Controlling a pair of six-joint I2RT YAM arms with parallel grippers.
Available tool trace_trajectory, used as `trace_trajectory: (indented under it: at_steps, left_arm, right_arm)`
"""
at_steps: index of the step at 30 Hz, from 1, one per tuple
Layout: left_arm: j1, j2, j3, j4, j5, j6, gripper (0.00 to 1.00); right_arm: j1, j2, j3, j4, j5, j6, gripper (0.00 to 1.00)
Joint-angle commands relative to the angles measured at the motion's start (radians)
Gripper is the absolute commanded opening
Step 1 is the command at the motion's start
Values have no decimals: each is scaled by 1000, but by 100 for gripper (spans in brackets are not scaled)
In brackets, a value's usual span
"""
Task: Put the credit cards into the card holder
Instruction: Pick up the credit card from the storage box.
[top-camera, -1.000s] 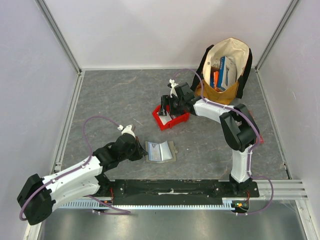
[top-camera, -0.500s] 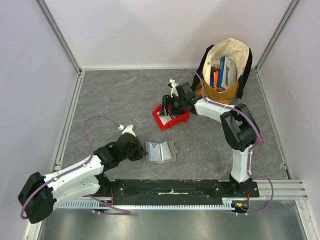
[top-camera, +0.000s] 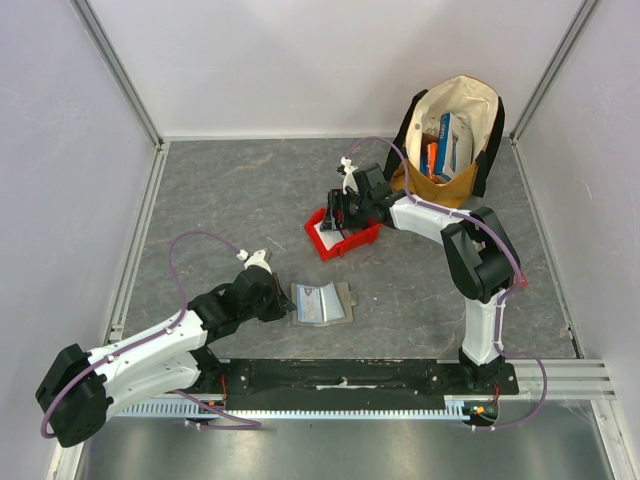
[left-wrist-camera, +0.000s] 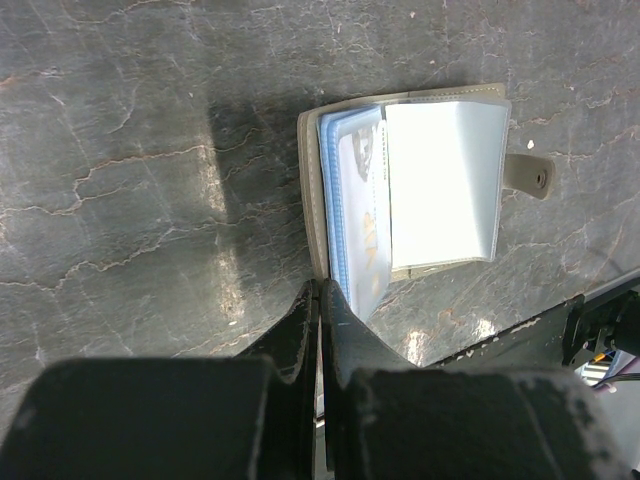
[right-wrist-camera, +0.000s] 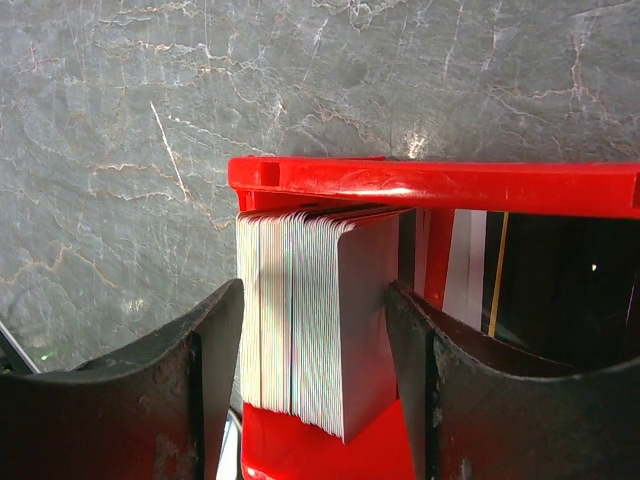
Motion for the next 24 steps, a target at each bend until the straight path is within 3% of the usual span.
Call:
trace_trajectory:
  at_steps: [1,15,24]
  left_arm:
    - [2,6,29,32,-6,34,2]
    - [2,26,34,45,-2,39,2]
    - [2,30,31,47,3,39,2]
  right_arm:
    - [-1,-51,5,5,-24,-3,65]
    - [-15,-76,0,2,-25,-2,57]
    - [-17,-62,-3,1,-48,0,43]
